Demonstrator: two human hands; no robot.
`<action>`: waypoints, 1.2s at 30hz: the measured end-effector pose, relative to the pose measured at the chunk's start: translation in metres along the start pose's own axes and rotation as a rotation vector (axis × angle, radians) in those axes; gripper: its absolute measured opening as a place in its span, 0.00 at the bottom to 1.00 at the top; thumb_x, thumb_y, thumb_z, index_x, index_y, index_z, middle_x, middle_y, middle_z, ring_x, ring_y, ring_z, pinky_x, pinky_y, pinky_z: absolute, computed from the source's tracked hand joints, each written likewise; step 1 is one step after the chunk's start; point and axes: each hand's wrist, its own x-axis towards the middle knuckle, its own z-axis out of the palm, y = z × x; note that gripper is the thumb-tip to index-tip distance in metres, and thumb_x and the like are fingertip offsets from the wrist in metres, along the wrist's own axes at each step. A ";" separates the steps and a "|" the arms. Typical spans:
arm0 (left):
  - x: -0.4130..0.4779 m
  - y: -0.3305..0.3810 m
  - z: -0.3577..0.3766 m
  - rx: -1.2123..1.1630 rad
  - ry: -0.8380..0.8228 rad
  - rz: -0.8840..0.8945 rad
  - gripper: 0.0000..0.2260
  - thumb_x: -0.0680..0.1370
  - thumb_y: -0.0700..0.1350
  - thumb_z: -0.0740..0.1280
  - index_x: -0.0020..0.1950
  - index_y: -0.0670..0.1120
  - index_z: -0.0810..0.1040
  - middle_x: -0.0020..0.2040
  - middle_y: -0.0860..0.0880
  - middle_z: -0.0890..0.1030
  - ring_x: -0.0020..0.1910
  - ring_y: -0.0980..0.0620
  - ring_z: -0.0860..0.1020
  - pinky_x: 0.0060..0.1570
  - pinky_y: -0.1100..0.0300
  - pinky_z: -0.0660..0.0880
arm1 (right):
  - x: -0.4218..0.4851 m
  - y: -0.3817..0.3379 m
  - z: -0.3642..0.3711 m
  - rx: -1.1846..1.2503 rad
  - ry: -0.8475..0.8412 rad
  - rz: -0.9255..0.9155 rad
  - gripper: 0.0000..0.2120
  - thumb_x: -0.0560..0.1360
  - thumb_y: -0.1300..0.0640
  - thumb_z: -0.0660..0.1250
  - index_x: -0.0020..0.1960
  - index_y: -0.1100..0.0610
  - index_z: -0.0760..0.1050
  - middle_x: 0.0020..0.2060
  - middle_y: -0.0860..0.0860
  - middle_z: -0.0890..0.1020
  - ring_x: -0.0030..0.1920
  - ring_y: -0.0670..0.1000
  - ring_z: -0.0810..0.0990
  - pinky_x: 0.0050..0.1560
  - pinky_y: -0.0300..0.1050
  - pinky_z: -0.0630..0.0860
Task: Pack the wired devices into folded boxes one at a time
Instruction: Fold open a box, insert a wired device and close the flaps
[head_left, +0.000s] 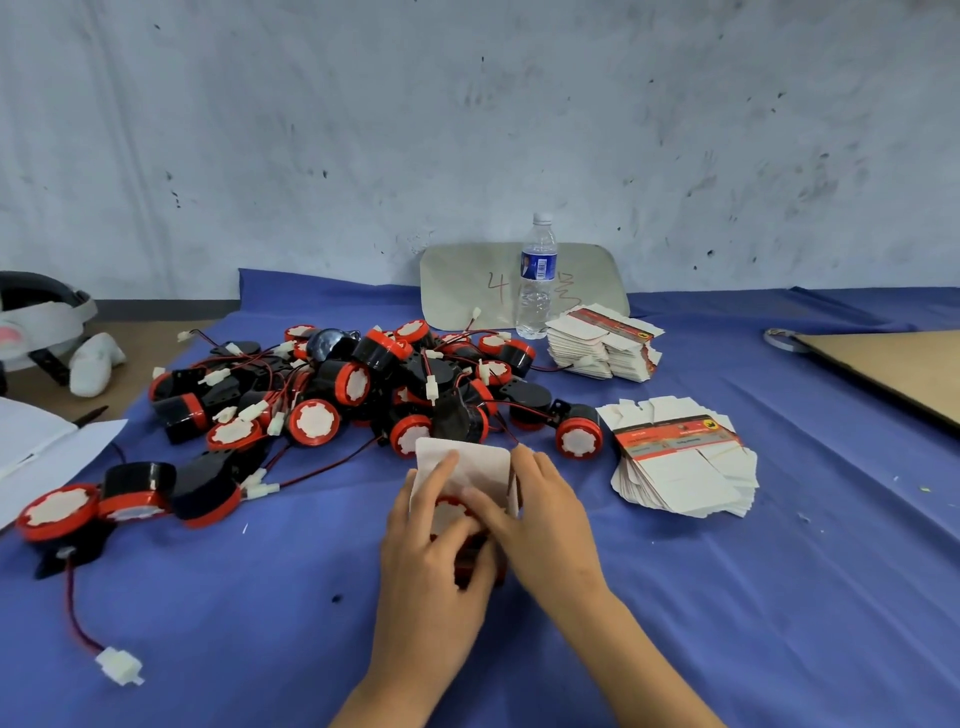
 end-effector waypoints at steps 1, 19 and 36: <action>-0.001 0.000 0.001 -0.013 -0.009 -0.014 0.08 0.68 0.35 0.77 0.44 0.44 0.83 0.72 0.49 0.68 0.70 0.38 0.68 0.62 0.40 0.72 | -0.001 0.001 0.000 -0.003 0.003 0.001 0.18 0.74 0.36 0.63 0.44 0.48 0.61 0.40 0.45 0.68 0.40 0.46 0.71 0.37 0.44 0.69; -0.001 -0.009 0.002 0.013 0.052 -0.071 0.13 0.77 0.35 0.66 0.60 0.45 0.80 0.78 0.56 0.50 0.69 0.40 0.67 0.61 0.42 0.73 | 0.004 0.001 -0.009 0.701 -0.180 -0.020 0.10 0.74 0.55 0.67 0.50 0.40 0.78 0.45 0.39 0.82 0.46 0.43 0.79 0.48 0.40 0.76; 0.008 0.000 -0.010 -0.344 -0.004 -0.275 0.38 0.71 0.31 0.73 0.73 0.59 0.62 0.76 0.56 0.56 0.69 0.78 0.50 0.58 0.81 0.62 | -0.005 -0.007 0.000 0.866 -0.103 -0.061 0.24 0.78 0.72 0.57 0.67 0.50 0.73 0.61 0.37 0.79 0.64 0.38 0.74 0.57 0.29 0.70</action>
